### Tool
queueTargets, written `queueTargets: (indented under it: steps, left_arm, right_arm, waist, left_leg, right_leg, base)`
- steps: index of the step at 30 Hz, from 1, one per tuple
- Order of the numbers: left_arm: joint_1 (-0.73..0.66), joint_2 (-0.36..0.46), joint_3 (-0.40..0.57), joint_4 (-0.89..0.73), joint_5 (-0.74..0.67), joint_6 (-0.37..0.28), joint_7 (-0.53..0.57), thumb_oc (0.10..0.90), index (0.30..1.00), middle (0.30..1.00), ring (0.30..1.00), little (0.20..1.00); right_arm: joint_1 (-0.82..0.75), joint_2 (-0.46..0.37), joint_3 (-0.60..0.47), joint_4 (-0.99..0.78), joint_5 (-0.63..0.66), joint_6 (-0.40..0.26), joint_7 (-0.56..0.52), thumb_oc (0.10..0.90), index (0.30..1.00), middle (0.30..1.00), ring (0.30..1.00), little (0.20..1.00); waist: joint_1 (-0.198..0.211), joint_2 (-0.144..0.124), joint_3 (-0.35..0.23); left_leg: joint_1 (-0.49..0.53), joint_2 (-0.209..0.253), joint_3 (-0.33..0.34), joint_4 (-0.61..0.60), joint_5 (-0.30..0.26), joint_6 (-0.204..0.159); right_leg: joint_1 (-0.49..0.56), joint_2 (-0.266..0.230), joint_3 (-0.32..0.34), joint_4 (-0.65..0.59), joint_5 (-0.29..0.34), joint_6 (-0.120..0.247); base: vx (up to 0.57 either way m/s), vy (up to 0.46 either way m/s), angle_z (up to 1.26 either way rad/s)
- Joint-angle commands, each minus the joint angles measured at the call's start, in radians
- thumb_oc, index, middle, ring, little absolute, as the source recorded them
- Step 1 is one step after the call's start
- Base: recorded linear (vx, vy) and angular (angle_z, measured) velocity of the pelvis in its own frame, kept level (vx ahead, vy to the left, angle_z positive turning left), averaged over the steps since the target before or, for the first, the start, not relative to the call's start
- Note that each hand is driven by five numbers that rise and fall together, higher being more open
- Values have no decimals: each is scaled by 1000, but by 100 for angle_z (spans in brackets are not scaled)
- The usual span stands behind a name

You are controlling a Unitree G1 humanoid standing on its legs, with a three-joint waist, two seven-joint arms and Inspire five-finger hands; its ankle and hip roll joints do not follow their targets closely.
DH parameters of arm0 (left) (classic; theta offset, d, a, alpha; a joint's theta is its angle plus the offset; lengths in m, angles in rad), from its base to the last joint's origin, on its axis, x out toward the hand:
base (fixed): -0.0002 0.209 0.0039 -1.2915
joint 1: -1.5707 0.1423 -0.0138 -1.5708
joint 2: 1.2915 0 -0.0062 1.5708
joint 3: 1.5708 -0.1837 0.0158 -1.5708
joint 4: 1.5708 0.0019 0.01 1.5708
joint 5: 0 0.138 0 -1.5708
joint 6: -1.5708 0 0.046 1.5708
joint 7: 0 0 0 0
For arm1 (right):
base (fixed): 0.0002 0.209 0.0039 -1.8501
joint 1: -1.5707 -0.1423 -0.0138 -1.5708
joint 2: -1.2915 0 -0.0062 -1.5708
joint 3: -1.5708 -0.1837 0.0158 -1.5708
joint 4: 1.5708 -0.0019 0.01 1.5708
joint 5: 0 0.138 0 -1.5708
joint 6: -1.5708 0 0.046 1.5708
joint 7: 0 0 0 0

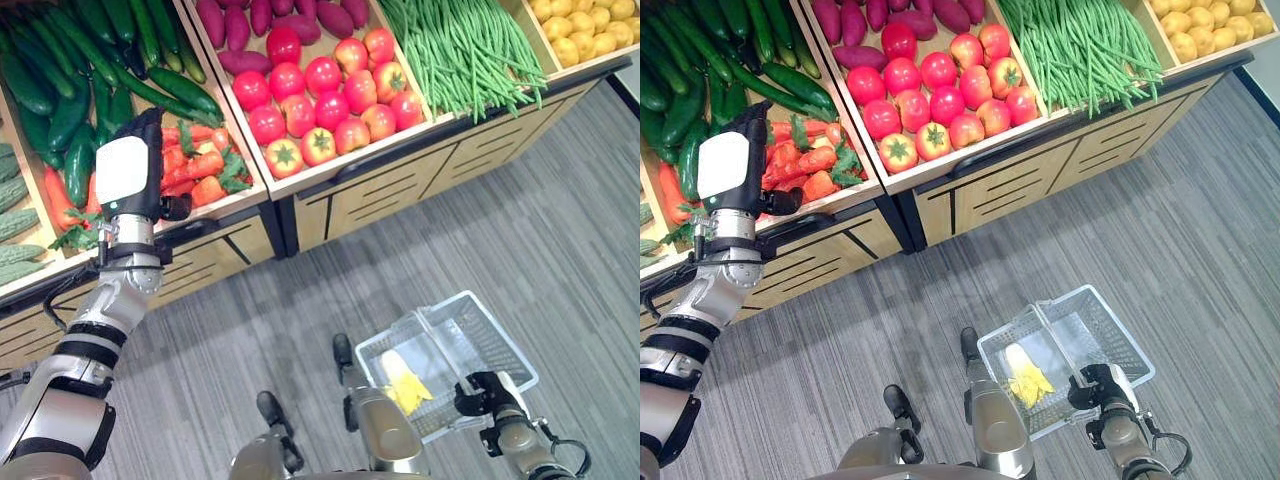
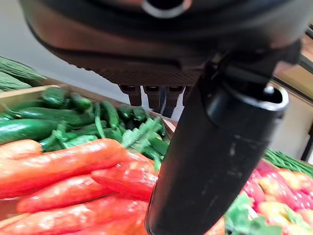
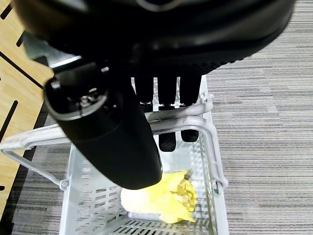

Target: Get the vegetables into the basket

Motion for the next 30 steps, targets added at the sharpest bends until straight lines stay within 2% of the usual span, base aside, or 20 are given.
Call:
queueTargets:
  steps: [1, 11, 18, 25, 27, 30]
  left_arm:
    - [-110, 89, 8, 19, 27, -3, 66, 900, 1000, 1000, 1000, 1000]
    - [-156, 69, -74, 203, 33, 37, 47, 900, 1000, 1000, 1000, 1000]
    - [-79, 35, -71, 186, 28, 30, 1, 900, 1000, 1000, 1000, 1000]
    - [-36, 1, -33, 220, -14, 34, -41, 900, 1000, 1000, 1000, 1000]
    - [-40, -17, -13, 250, -37, 51, -38, 900, 1000, 1000, 1000, 1000]
    - [-89, -67, 50, 405, -101, 122, -21, 900, 1000, 1000, 1000, 1000]
  right_arm:
    - [-5, -58, 31, -9, 46, -32, -50, 400, 300, 300, 300, 300]
    - [-28, -63, 48, -24, 56, -39, -61, 400, 300, 300, 300, 300]
    - [-24, -65, 36, -21, 57, -40, -70, 400, 300, 300, 300, 300]
    - [-27, -72, 35, -29, 46, -38, -69, 400, 300, 300, 300, 300]
    - [-29, -73, 35, -27, 44, -35, -70, 400, 300, 300, 300, 300]
    - [-35, -70, 42, -29, 39, -23, -68, 400, 300, 300, 300, 300]
  waist:
    - [-10, -17, -76]
    - [-20, -19, -60]
    - [-14, -14, -49]
    - [-9, -8, -48]
    - [-8, -7, -47]
    - [-15, -11, -45]
  left_leg:
    - [0, 70, -90, 14, 15, -74]
    - [-40, 76, -85, 14, 29, -76]
    - [-32, 79, -88, 14, 27, -77]
    - [-15, 79, -85, 13, 24, -78]
    - [-15, 79, -85, 12, 25, -79]
    - [-14, 78, -87, 12, 26, -78]
  right_leg:
    - [-58, -80, 32, 59, -28, 137]
    - [-102, -67, 43, 63, -22, 134]
    - [-95, -67, 42, 64, -28, 131]
    - [-78, -68, 40, 60, -28, 130]
    - [-78, -68, 39, 59, -28, 130]
    - [-82, -67, 39, 61, -25, 129]
  base:
    - [1, -6, -7]
    - [-2, -4, -6]
    - [0, 0, 0]
    - [0, 0, 0]
    - [0, 0, 0]
    - [-9, 5, 1]
